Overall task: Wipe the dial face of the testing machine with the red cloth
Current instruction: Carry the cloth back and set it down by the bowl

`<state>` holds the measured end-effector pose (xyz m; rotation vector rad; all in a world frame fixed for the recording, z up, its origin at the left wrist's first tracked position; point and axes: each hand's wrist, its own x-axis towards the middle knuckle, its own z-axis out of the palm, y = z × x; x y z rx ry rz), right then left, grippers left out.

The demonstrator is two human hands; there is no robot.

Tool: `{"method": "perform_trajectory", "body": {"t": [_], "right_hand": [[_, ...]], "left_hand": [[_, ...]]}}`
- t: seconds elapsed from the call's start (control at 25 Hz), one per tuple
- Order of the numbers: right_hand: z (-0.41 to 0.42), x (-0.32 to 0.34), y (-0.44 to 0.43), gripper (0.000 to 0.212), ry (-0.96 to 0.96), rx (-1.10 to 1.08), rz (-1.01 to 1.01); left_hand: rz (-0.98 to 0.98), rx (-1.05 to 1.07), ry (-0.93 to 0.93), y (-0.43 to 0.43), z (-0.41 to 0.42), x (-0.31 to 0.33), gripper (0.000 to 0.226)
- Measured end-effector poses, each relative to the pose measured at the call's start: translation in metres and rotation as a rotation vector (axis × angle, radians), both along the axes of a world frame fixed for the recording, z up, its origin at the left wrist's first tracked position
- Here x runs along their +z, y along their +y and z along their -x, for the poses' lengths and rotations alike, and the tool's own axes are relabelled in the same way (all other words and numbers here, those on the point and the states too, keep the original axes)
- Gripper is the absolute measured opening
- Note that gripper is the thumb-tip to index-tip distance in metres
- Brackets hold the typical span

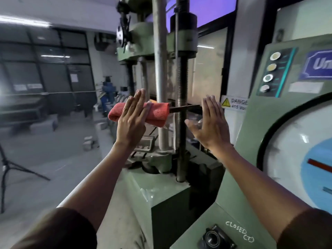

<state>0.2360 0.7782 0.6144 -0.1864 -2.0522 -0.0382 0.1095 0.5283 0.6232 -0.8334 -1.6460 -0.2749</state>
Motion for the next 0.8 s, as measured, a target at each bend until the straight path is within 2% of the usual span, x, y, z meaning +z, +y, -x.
{"method": "perform_trajectory", "body": {"t": [0.4, 0.8], "right_hand": [[0.093, -0.150, -0.122, 0.099, -0.284, 0.182, 0.058], [0.131, -0.328, -0.197, 0.100, -0.629, 0.255, 0.094]], "left_hand": [[0.074, 0.241, -0.260, -0.128, 0.028, -0.178, 0.066], [0.147, 0.400, -0.597, -0.219, 0.028, -0.358, 0.073]]}}
